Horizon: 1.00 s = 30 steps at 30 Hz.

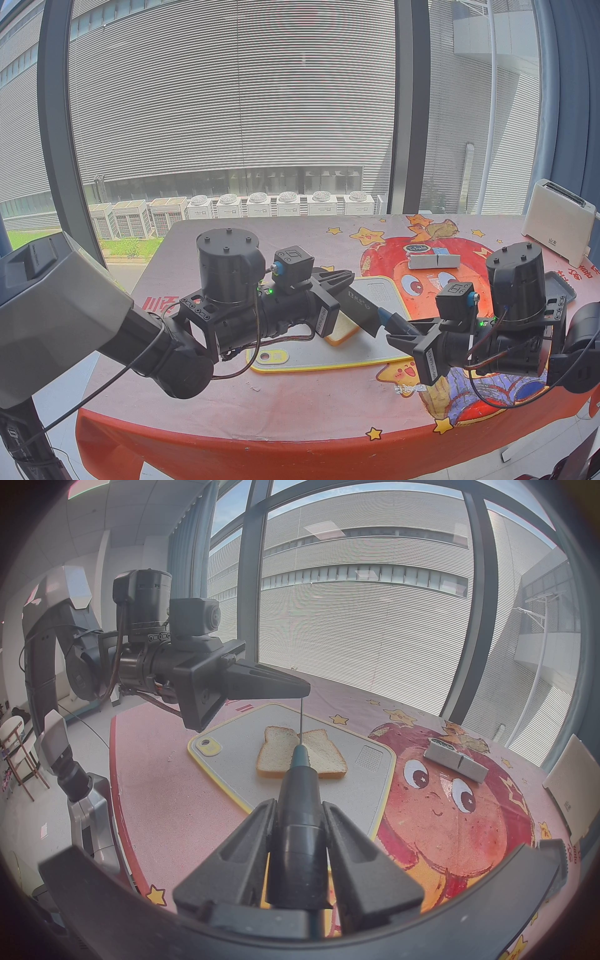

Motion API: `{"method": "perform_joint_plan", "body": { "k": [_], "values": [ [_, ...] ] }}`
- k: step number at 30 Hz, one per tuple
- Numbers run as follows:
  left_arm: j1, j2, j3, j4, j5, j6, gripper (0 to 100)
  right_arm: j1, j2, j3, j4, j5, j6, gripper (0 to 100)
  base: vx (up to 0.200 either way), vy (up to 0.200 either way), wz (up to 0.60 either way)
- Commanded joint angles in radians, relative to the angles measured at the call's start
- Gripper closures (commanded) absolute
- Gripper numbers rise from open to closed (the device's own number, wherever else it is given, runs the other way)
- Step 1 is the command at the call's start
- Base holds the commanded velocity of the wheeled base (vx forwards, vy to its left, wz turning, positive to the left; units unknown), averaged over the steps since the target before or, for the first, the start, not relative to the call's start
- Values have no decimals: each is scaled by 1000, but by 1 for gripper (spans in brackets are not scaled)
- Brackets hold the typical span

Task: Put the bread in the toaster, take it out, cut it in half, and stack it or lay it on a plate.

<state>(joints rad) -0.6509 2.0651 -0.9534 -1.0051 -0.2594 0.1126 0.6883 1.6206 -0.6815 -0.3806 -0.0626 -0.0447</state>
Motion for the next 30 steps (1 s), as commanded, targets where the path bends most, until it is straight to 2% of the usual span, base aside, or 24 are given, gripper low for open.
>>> {"method": "perform_joint_plan", "body": {
  "k": [1, 16, 30],
  "values": [
    [-3, 17, -5, 0, 0, -1, 100, -1, 12, 0, 0, 0, 0, 100, 0, 0, 0],
    [-3, 67, -94, 6, 29, -7, 100, 4, 16, 0, 0, 0, 0, 100, 0, 0, 0],
    [-1, 132, -93, 3, 52, -8, 100, 0, 10, -1, -4, 0, 0, 100, 0, 0, 0]
  ]
}}
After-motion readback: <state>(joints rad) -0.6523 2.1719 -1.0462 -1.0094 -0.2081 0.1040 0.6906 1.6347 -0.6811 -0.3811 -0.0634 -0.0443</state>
